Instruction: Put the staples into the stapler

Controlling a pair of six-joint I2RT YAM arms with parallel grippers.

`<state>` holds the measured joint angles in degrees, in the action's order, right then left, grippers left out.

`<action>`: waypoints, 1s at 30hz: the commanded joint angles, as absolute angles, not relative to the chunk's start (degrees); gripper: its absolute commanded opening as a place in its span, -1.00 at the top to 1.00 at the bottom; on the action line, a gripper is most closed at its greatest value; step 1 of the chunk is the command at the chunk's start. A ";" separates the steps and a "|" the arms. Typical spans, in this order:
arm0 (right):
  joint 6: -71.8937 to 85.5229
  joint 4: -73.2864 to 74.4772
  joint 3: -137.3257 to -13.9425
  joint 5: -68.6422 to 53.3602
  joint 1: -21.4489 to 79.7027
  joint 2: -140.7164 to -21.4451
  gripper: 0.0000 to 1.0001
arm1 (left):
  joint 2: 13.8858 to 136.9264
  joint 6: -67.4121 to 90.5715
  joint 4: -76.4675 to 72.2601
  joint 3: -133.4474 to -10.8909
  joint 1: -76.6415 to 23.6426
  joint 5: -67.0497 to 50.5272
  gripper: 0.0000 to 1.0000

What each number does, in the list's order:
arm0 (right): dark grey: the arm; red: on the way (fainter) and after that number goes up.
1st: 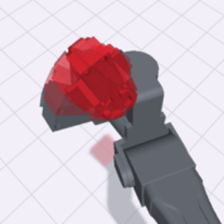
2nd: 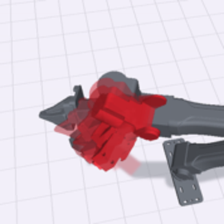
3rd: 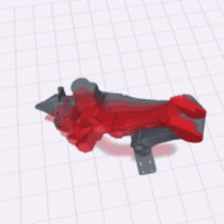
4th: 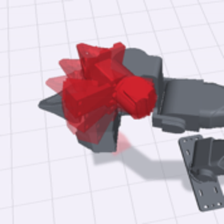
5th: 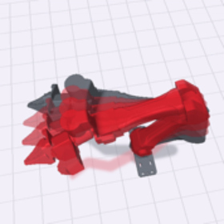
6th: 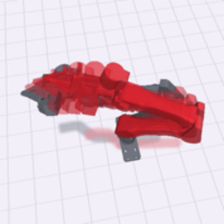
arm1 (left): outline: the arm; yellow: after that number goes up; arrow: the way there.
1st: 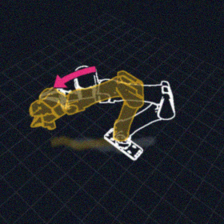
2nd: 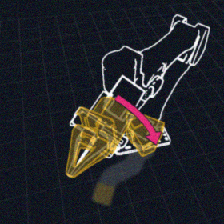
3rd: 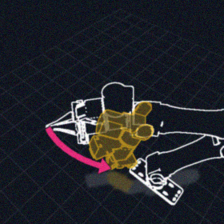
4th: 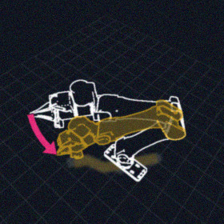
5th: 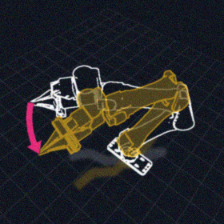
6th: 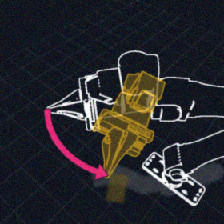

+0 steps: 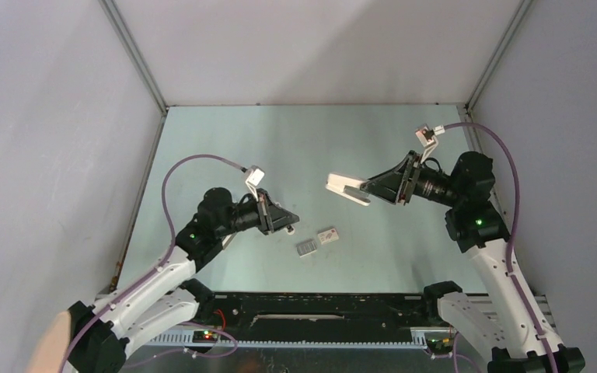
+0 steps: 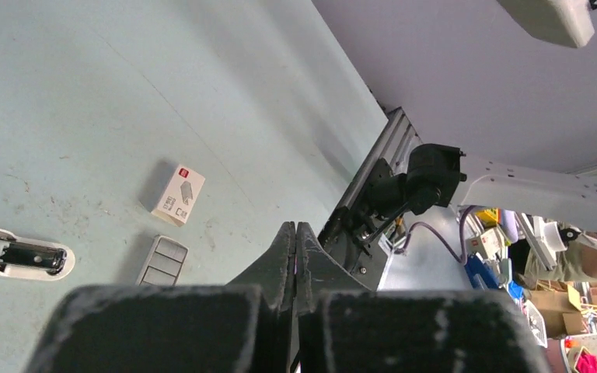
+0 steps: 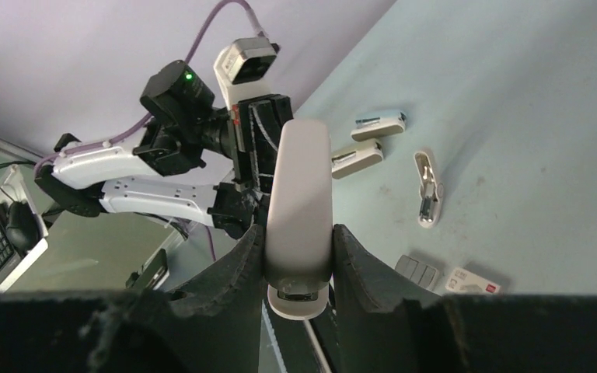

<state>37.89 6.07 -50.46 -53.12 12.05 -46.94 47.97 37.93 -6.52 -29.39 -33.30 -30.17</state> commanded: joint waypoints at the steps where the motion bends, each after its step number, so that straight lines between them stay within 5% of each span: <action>1: 34.13 12.45 -54.05 -52.94 12.05 -47.74 1.00 | 46.47 35.59 -5.66 -31.29 -34.36 -25.68 0.97; 8: 31.62 16.21 -53.70 -28.32 23.51 -46.21 1.00 | 44.46 46.23 -17.79 -28.17 -36.59 -18.82 -0.22; 11: 34.59 10.18 -49.94 -16.53 31.55 -45.21 1.00 | 46.52 52.69 -26.89 -26.10 -39.50 -15.61 -0.44; 17: 36.29 0.61 -43.34 9.44 47.96 -45.58 1.00 | 53.97 66.64 -43.08 -23.52 -42.74 -14.15 -0.52; 22: 31.83 -3.84 -43.15 23.97 57.87 -49.44 1.00 | 55.85 68.35 -41.65 -24.90 -45.71 -12.46 -0.50; 30: 25.85 -10.06 -43.15 35.94 65.47 -53.66 1.00 | 54.77 71.51 -31.86 -23.37 -46.70 -6.37 -0.09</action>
<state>29.19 -1.23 -42.37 25.91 63.77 -52.82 55.92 68.82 -35.46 -23.46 -46.39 -10.63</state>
